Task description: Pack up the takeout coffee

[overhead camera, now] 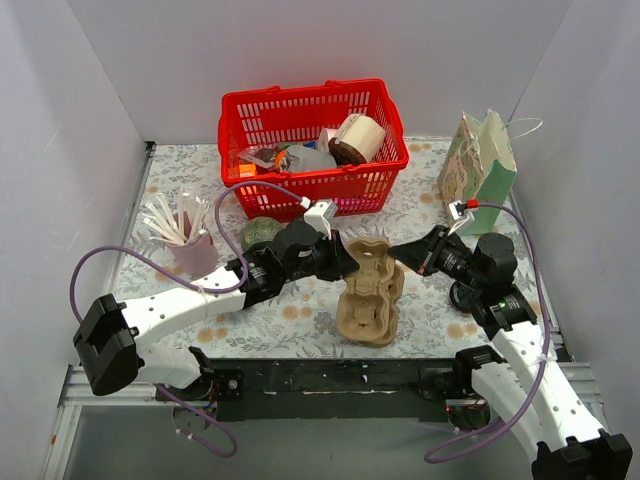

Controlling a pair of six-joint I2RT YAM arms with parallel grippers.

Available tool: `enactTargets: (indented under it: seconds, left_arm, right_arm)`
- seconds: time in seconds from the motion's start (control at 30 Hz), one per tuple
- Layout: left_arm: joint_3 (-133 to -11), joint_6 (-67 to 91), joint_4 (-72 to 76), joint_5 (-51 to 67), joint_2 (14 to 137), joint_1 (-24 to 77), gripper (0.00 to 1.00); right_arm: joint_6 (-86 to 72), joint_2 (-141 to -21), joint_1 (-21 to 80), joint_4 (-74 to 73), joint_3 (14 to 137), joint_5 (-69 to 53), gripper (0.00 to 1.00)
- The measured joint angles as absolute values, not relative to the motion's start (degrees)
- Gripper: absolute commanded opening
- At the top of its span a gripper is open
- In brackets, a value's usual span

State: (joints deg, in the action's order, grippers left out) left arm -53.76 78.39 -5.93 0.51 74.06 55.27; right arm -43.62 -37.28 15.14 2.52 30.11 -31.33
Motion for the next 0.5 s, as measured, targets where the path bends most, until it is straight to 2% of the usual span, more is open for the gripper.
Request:
enactTargets:
  seconds: [0.03, 0.1, 0.13, 0.23, 0.3, 0.33, 0.5]
  left_arm:
    - [-53.6, 78.4, -5.7, 0.6, 73.9, 55.3, 0.02]
    - [-53.5, 78.4, -5.6, 0.7, 73.9, 55.3, 0.03]
    - [-53.5, 78.4, -6.0, 0.5, 73.9, 55.2, 0.02]
    - [-53.5, 78.7, -7.4, -1.0, 73.9, 55.1, 0.03]
    - [-53.5, 79.1, -9.2, -2.9, 73.9, 55.0, 0.07]
    - [-53.5, 79.3, -10.3, -3.9, 73.9, 54.9, 0.07]
    - [-53.5, 80.2, -16.0, -6.9, 73.4, 53.8, 0.07]
  right_arm:
    - [-43.3, -37.4, 15.2, 1.6, 30.5, -31.2, 0.18]
    - [-42.3, -38.4, 15.2, 0.2, 31.4, -31.3, 0.34]
    - [-41.4, -39.2, 15.2, -0.5, 31.9, -31.6, 0.45]
    - [-37.8, -42.0, 14.9, -4.2, 34.3, -31.5, 0.59]
    - [-35.6, -44.0, 14.7, -7.1, 35.7, -30.2, 0.63]
    - [-34.4, -44.6, 14.6, -8.6, 36.2, -29.0, 0.74]
    - [-30.7, -47.3, 14.3, -17.3, 38.3, -20.5, 0.78]
